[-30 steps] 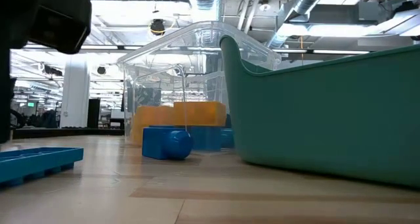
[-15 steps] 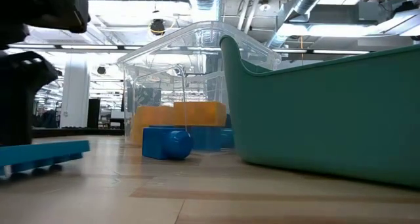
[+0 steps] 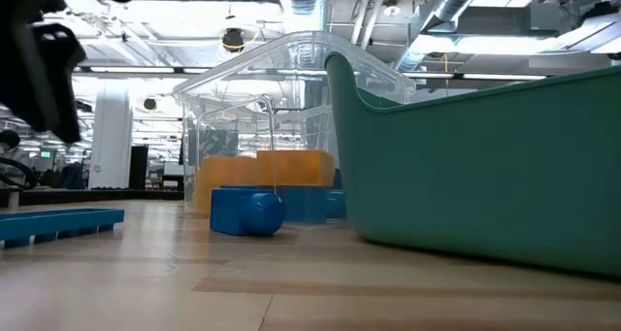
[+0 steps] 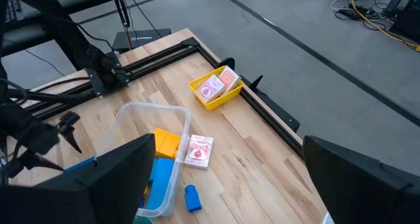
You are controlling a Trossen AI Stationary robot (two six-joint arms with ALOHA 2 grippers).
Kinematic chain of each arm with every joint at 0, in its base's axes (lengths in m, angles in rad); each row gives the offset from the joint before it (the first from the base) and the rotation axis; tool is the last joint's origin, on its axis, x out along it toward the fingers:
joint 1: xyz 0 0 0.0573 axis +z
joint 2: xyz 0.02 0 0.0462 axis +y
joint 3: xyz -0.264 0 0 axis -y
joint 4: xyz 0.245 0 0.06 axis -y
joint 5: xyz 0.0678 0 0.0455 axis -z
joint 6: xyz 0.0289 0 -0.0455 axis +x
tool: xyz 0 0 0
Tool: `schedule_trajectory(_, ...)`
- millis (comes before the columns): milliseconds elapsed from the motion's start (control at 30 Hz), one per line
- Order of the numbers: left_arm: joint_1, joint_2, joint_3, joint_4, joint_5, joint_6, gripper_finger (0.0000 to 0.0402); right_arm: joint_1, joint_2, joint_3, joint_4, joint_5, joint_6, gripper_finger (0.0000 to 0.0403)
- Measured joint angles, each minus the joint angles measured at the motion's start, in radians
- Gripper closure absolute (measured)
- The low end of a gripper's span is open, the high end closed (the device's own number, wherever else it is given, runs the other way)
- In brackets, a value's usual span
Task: Pick & Place Toys
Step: Put the blue game piece into the transparent bin
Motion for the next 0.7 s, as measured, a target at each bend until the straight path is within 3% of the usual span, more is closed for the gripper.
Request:
schedule_trajectory(133, 0.000, -0.002, 0.000, -0.053, -0.031, -0.274, 0.0130, 0.000, 0.000, 0.000, 0.000, 0.000, 0.002, 0.0028)
schedule_trajectory(267, 0.000, 0.046, 0.000, -0.075, 0.010, -0.480, 0.0112, 0.000, 0.000, 0.000, 0.000, 0.000, 0.002, 0.0028)
schedule_trajectory(433, 0.007, 0.102, 0.001, -0.010, 0.082, -0.509, 0.0097, 0.000, 0.000, 0.000, 0.000, 0.000, 0.002, 0.0028)
schedule_trajectory(700, 0.032, 0.115, 0.001, 0.045, 0.076, -0.536, 0.0096, 0.000, 0.000, 0.000, 0.000, 0.000, 0.002, 0.0028)
